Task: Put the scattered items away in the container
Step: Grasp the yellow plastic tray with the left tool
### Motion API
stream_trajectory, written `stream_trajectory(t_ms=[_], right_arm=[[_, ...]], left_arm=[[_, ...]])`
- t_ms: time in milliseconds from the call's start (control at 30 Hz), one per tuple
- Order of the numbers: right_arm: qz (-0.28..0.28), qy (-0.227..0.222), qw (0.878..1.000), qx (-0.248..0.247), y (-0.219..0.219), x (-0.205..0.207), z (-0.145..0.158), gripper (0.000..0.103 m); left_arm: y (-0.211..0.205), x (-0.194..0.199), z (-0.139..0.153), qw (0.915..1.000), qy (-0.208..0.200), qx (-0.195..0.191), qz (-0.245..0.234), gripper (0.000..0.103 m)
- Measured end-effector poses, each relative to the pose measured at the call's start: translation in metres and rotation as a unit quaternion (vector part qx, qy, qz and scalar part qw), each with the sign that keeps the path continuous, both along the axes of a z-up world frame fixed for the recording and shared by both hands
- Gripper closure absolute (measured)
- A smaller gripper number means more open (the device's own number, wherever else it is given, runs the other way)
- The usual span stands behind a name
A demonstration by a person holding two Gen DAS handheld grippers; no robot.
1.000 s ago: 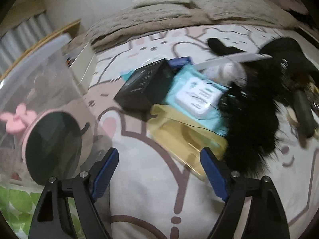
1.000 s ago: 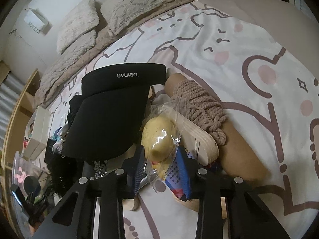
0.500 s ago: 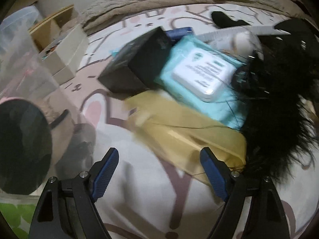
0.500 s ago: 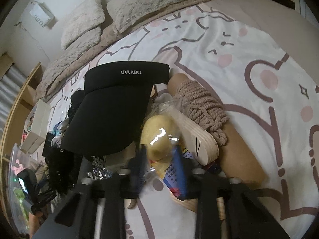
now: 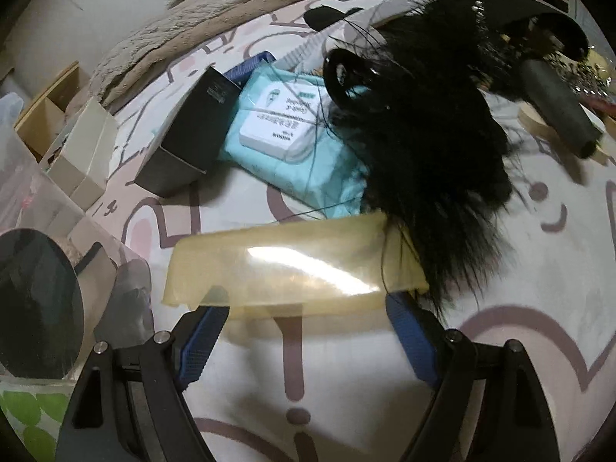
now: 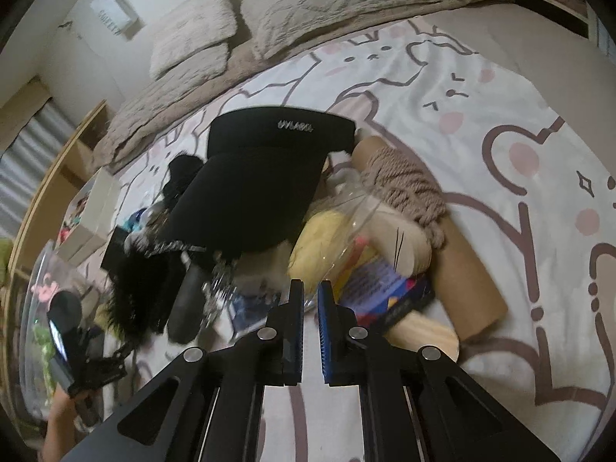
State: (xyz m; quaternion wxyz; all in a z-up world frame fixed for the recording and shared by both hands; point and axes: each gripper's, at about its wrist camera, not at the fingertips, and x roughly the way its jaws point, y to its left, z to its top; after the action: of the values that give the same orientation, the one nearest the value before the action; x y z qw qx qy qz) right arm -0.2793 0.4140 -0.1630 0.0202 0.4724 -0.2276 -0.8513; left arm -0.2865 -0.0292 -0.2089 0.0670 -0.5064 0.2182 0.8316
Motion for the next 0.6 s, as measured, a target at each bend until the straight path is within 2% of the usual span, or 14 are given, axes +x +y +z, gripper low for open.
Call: stream_trajectory(t_ms=[200, 267, 367, 600], right_arm=[[0.031, -0.01, 0.999, -0.011, -0.012, 0.018, -0.002, 0.095], [0.038, -0.012, 0.999, -0.015, -0.014, 0.02, -0.003, 0.095], [0.042, -0.008, 0.999, -0.021, -0.016, 0.024, 0.0, 0.095], [0.037, 0.015, 0.998, -0.049, -0.01, 0.028, 0.015, 0.095]], left_arm=[[-0.014, 0.006, 0.01, 0.999, -0.022, 0.039, 0.003, 0.019], [-0.017, 0.005, 0.016, 0.9983, -0.026, 0.052, 0.004, 0.014], [-0.017, 0.004, 0.028, 0.9982, -0.006, 0.058, 0.009, 0.011], [-0.024, -0.019, 0.053, 0.9902, 0.023, 0.126, 0.056, 0.011]])
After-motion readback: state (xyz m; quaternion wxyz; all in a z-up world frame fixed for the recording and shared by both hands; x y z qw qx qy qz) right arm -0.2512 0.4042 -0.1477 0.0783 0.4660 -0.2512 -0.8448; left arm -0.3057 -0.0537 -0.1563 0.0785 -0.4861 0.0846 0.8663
